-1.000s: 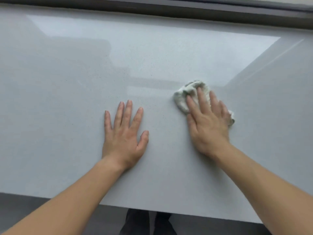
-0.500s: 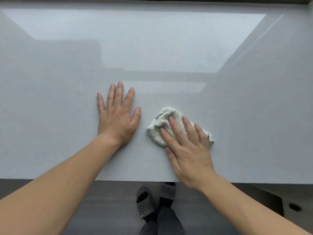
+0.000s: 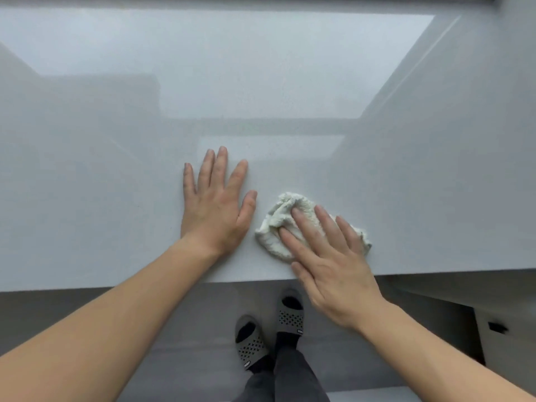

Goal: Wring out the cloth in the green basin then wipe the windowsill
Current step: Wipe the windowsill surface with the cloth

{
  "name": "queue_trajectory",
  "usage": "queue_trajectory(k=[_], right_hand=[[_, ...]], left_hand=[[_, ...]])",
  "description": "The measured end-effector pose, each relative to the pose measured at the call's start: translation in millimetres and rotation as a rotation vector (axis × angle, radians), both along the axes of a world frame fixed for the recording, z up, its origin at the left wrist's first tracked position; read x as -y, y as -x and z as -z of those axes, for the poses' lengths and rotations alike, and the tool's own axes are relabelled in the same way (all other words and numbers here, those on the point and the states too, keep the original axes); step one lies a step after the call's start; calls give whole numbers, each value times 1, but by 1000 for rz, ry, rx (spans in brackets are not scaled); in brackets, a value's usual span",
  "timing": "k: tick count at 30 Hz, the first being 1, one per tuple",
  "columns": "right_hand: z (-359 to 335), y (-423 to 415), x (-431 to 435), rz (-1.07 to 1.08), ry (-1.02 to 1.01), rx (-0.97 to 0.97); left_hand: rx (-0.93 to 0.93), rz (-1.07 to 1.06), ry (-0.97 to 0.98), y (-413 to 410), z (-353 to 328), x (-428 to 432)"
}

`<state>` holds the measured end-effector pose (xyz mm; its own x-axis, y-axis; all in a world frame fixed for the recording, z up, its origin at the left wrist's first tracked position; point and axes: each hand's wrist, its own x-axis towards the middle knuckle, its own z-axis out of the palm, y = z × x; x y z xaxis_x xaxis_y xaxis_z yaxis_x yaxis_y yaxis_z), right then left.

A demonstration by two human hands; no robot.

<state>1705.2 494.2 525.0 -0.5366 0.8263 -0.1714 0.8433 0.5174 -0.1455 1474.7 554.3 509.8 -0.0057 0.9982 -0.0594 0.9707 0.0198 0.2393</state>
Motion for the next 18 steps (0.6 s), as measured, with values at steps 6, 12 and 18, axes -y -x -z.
queue_trajectory(k=[6, 12, 18], right_hand=[[4, -63, -59, 267, 6, 9], [1, -34, -12, 238, 0, 36], [1, -108, -61, 142, -13, 60]], left_hand=[[6, 0, 15, 0, -1, 3], [59, 25, -64, -23, -11, 0], [236, -52, 29, -72, -14, -27]])
